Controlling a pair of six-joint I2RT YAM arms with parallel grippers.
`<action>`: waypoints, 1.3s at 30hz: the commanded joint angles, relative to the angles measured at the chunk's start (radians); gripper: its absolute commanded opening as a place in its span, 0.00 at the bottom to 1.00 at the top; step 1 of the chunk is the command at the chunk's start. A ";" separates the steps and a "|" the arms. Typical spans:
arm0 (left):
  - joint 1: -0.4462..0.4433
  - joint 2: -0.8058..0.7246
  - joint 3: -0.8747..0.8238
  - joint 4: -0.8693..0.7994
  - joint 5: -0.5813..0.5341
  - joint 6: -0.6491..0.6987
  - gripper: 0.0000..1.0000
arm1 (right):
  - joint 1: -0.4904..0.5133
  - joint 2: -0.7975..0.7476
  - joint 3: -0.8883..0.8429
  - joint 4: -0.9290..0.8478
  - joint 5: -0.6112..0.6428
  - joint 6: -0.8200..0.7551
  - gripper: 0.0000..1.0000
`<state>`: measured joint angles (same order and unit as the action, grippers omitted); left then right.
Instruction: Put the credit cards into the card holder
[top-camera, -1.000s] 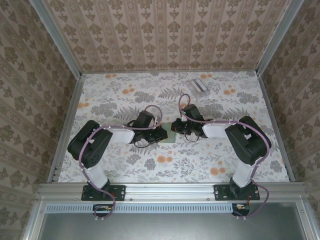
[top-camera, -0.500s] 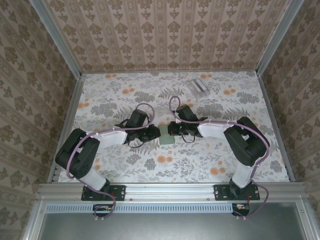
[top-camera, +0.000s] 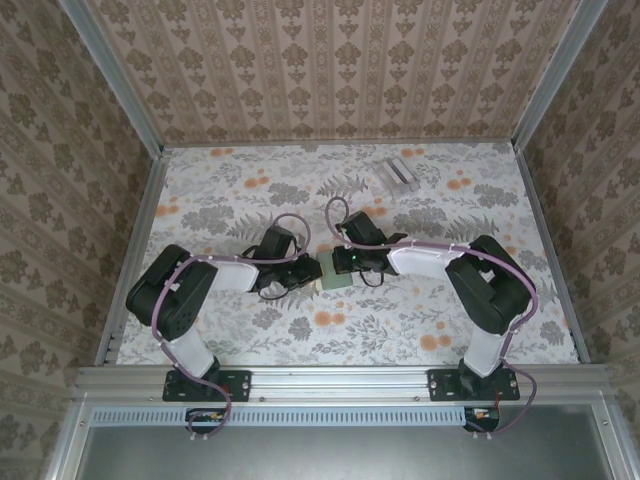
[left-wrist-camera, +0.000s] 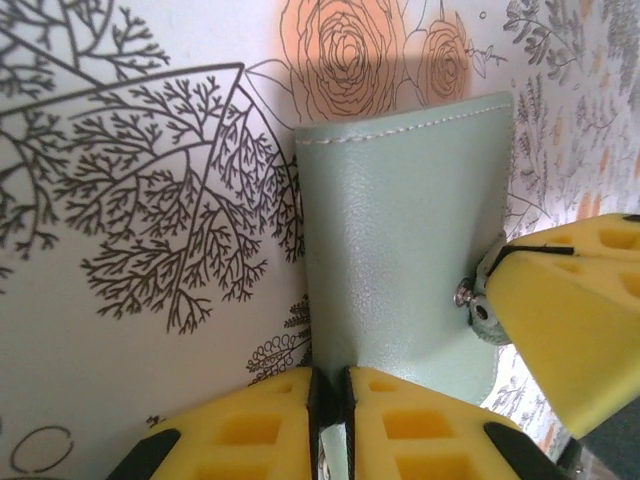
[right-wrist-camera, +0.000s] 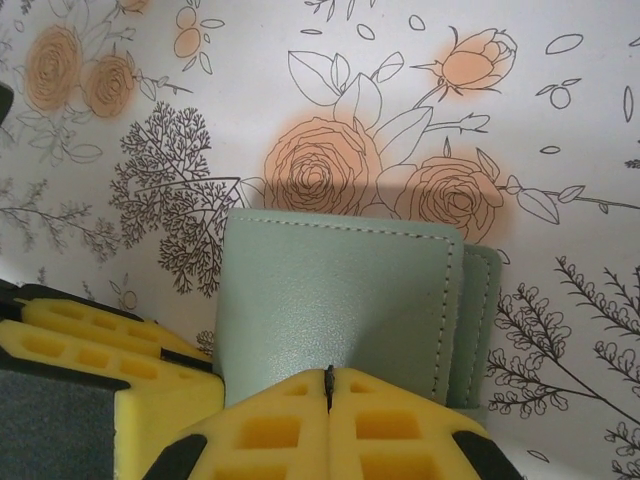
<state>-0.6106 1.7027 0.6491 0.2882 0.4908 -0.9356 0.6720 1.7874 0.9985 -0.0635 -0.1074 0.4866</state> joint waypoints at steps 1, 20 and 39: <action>0.001 0.043 -0.044 0.028 -0.002 -0.043 0.15 | 0.043 0.033 0.019 -0.059 0.086 -0.059 0.08; 0.025 0.028 -0.133 0.159 0.038 -0.116 0.15 | 0.136 0.095 -0.050 0.012 0.274 -0.078 0.03; 0.037 0.002 -0.224 0.267 0.023 -0.173 0.15 | 0.111 0.104 -0.431 0.540 0.249 -0.086 0.00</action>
<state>-0.5743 1.7111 0.4667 0.6731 0.5339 -1.1149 0.8062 1.8076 0.6933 0.5529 0.2047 0.3988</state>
